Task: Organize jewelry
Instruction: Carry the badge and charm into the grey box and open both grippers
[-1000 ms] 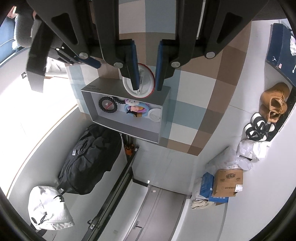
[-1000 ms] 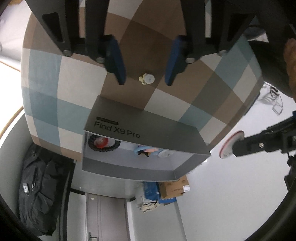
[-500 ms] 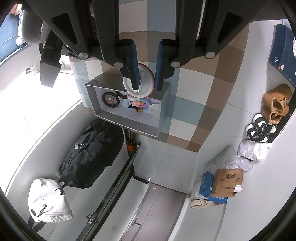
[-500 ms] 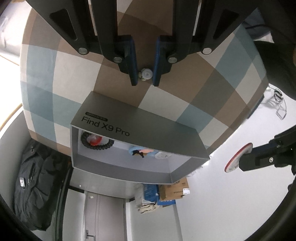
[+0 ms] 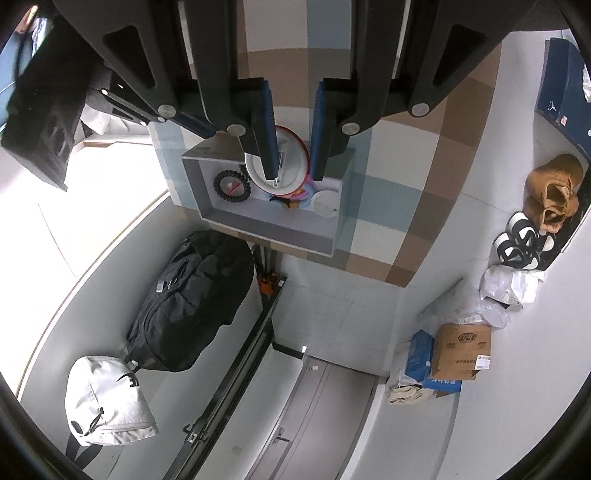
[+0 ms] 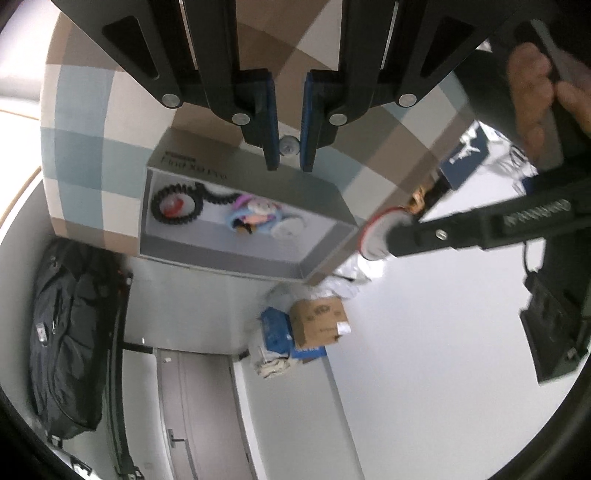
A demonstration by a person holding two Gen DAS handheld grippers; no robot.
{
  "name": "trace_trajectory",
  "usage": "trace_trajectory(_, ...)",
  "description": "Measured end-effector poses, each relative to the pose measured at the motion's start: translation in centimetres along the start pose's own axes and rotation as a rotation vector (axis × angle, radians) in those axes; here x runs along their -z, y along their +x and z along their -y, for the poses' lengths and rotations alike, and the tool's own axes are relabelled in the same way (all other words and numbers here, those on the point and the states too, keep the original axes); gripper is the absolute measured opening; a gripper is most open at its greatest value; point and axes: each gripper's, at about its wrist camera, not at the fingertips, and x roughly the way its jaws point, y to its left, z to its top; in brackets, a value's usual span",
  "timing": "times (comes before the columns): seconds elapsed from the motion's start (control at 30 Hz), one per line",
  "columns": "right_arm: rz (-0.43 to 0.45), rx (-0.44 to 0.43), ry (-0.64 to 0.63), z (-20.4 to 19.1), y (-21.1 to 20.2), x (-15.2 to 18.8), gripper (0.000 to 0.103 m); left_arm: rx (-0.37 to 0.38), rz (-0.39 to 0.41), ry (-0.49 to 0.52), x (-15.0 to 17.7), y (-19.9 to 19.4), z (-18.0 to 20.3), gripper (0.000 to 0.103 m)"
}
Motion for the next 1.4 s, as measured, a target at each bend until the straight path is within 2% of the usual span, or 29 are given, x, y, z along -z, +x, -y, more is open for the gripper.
trace_trajectory(0.2,0.077,-0.041,0.039,0.6,-1.3,-1.9,0.01,0.007,0.022,-0.001,-1.1,0.5,0.7,0.013)
trace_trajectory(0.27,0.101,-0.03,0.045,1.0,-1.5,-2.6,0.01,0.014,0.016,0.003,-1.5,0.9,1.0,0.013)
trace_trajectory(0.57,0.124,-0.039,0.135,3.7,-0.7,-4.8,0.01,0.037,0.001,0.005,-3.2,2.7,2.2,0.013)
trace_trajectory(0.77,0.099,-0.069,0.179,4.8,0.4,-5.4,0.01,0.024,-0.014,0.017,-3.6,4.0,2.8,0.013)
trace_trajectory(1.3,0.04,-0.135,0.34,8.4,2.5,-5.3,0.01,0.006,-0.098,-0.036,-3.9,7.6,2.0,0.013)
trace_trajectory(1.4,0.026,-0.148,0.338,8.5,2.9,-5.3,0.01,0.012,-0.114,-0.046,-3.9,8.0,1.8,0.013)
